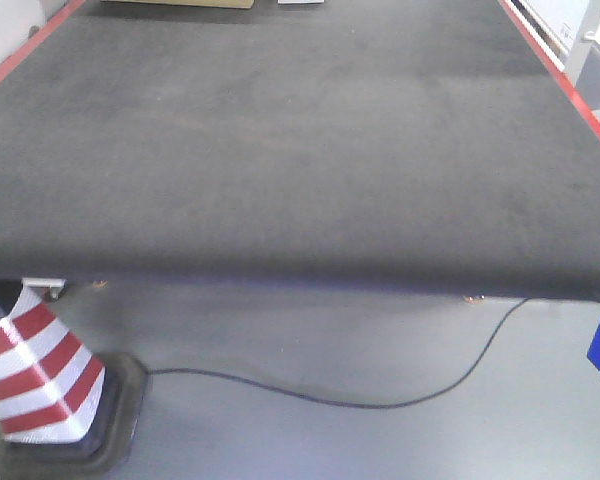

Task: Pour parts from conveyor to right shelf
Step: 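Drive away from the conveyor holding the block in the right gripper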

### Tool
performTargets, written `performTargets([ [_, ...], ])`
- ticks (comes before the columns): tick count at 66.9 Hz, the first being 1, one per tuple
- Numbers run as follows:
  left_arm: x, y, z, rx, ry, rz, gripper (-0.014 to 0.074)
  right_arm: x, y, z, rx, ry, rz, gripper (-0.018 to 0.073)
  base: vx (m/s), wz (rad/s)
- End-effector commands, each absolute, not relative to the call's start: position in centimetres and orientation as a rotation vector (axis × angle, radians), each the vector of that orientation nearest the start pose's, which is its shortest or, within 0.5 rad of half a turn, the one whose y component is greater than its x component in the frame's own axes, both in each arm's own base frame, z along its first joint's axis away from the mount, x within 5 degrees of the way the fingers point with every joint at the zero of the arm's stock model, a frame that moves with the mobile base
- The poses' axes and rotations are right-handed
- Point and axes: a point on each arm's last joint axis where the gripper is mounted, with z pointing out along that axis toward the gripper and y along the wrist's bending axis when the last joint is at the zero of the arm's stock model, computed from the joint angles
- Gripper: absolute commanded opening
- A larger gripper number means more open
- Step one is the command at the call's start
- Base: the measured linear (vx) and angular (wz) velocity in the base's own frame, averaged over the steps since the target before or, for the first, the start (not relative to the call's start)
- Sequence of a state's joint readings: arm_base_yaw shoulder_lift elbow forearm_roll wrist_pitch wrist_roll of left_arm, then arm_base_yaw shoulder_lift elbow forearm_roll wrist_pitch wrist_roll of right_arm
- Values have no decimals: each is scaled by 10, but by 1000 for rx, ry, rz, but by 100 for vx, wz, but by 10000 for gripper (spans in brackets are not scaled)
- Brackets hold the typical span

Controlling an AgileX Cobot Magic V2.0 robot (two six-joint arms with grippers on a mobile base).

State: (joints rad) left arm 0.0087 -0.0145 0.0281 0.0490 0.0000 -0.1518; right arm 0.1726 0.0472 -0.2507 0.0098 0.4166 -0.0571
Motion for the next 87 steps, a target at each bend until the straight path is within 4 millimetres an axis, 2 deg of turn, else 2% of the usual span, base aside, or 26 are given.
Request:
performTargets([
  [1,56,0,203,-86,1433,-95,-6,43,8,273,-187,1586,90,-1,-41,4],
  [45,56,0,203,-87,1433,-94,-6,43,8,273,-187,1586,90,-1,-31,-7],
  [87,56,0,203,-87,1433,-94,-6,43,8,273,-187,1586,90,-1,-15,-79],
])
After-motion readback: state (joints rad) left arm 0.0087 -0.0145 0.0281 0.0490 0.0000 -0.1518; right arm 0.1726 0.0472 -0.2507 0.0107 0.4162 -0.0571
